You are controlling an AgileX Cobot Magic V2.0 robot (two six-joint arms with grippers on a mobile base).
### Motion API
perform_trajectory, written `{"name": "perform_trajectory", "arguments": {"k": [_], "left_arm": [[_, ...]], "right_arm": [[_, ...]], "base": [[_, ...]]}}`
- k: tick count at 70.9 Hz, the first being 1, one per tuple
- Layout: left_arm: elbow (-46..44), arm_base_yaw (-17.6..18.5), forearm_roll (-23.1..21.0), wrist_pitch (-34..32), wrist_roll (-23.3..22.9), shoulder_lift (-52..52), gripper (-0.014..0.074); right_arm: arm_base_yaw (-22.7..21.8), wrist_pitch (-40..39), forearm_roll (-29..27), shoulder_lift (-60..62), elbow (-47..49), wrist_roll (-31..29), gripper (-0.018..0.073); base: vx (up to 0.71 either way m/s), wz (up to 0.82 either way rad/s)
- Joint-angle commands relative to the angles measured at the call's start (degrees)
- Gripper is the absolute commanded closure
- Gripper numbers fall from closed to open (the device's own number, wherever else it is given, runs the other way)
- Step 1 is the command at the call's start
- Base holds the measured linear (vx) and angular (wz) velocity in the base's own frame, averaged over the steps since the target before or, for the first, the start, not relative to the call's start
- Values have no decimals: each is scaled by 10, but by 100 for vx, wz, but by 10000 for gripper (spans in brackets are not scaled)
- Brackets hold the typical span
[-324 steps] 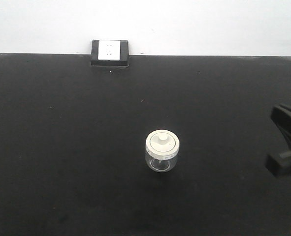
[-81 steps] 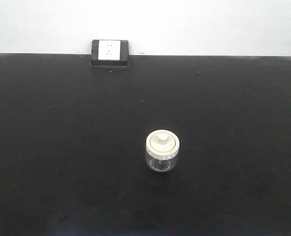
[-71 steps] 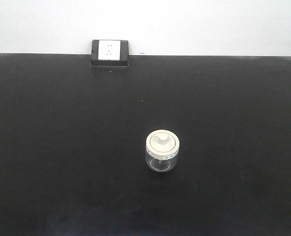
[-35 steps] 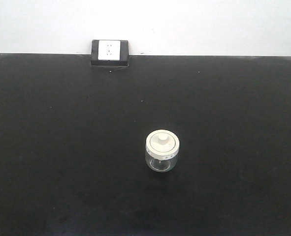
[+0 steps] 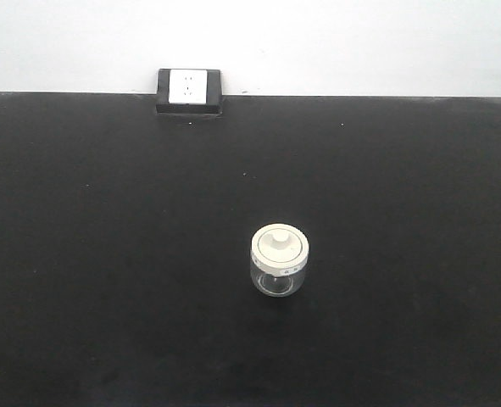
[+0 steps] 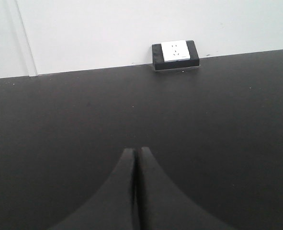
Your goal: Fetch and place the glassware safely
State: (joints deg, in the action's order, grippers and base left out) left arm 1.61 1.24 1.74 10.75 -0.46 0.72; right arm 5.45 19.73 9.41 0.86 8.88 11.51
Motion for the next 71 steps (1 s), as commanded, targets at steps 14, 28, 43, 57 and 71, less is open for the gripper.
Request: {"name": "perform_trajectory", "arguments": {"k": [14, 28, 43, 57, 71], "left_arm": [[17, 1, -3, -45, -3, 6, 603], [17, 1, -3, -45, -3, 6, 603], [17, 1, -3, -45, -3, 6, 603], [17, 1, -3, -45, -3, 6, 603], [17, 1, -3, -45, -3, 6, 603]], "right_arm": [[-68, -127, -22, -5, -64, -16, 563], [-66, -197, -22, 4, -115, -15, 563], [-64, -197, -22, 4, -115, -15, 563], [-64, -194, -22, 4, -115, -15, 563], [-64, -194, -22, 4, -115, -15, 563]], "base": [[0, 0], [0, 0], [0, 0], [0, 0], [0, 0]]}}
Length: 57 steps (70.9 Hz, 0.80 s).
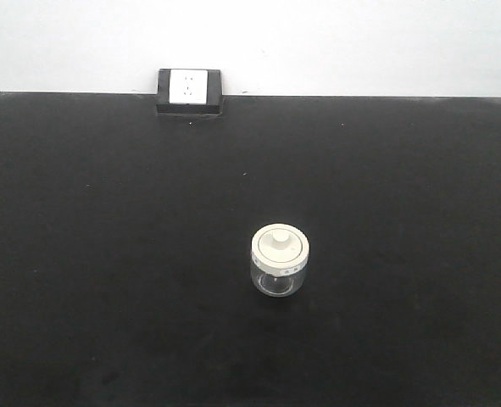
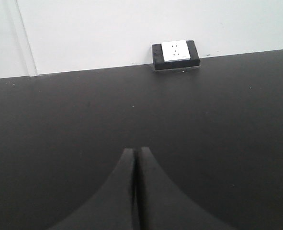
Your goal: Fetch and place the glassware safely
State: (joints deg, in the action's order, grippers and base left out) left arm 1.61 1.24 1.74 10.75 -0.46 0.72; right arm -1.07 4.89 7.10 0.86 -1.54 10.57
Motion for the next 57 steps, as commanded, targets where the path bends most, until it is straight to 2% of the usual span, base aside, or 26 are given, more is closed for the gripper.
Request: {"name": "perform_trajectory", "arguments": {"k": [1, 57], "left_arm": [[17, 1, -3, -45, -3, 6, 603], [17, 1, -3, -45, -3, 6, 603]], "right_arm": [[2, -46, 1, 4, -11, -6, 563], [2, -44, 1, 4, -11, -6, 563]], "base": [[0, 0], [0, 0]]}}
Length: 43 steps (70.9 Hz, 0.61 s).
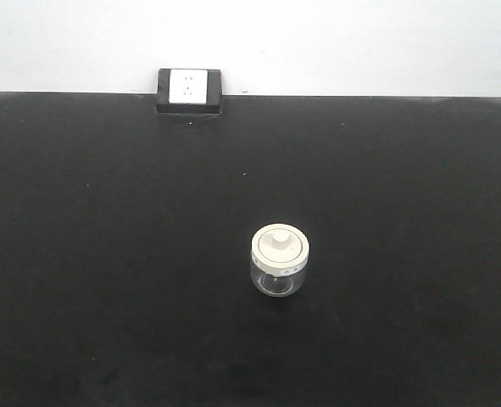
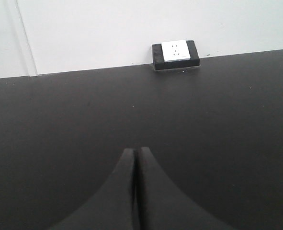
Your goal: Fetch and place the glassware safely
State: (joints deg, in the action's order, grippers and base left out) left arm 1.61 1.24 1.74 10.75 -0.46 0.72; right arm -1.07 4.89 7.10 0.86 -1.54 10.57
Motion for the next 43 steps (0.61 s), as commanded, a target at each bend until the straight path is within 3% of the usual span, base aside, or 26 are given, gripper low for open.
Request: {"name": "perform_trajectory", "arguments": {"k": [1, 43], "left_arm": [[17, 1, -3, -45, -3, 6, 603], [17, 1, -3, -45, -3, 6, 603]], "right_arm": [[2, -44, 1, 4, -11, -6, 563], [2, -44, 1, 4, -11, -6, 563]], "base": [[0, 0], [0, 0]]}}
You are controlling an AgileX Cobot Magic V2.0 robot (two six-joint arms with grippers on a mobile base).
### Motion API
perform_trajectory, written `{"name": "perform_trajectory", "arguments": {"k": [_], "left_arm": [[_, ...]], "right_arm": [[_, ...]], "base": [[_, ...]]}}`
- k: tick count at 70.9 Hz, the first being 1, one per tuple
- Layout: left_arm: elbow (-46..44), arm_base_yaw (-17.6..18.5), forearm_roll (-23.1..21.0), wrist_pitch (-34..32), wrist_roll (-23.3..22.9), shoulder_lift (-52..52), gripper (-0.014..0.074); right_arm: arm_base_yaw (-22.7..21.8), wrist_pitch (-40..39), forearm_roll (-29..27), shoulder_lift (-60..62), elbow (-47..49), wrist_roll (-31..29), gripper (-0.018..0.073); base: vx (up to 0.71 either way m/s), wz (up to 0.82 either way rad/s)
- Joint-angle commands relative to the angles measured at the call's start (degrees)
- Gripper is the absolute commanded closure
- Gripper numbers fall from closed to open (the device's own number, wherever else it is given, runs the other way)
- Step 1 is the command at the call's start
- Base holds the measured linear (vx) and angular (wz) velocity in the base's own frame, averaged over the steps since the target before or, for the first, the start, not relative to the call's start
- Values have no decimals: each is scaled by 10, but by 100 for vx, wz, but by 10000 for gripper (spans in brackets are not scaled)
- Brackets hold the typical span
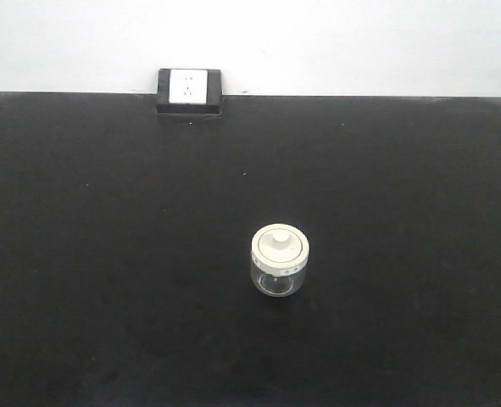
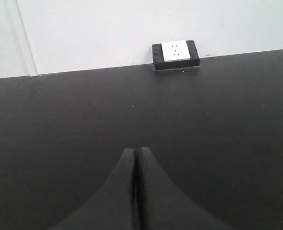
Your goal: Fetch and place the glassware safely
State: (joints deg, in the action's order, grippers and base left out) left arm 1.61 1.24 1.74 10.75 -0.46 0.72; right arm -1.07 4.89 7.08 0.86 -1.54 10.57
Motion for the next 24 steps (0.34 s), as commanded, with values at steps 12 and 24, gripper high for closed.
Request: {"name": "perform_trajectory", "arguments": {"k": [12, 24], "left_arm": [[17, 1, -3, -45, -3, 6, 603], [17, 1, -3, -45, -3, 6, 603]], "right_arm": [[2, -44, 1, 4, -11, -6, 563], [2, -43, 1, 4, -11, -6, 563]], "base": [[0, 0], [0, 0]]}}
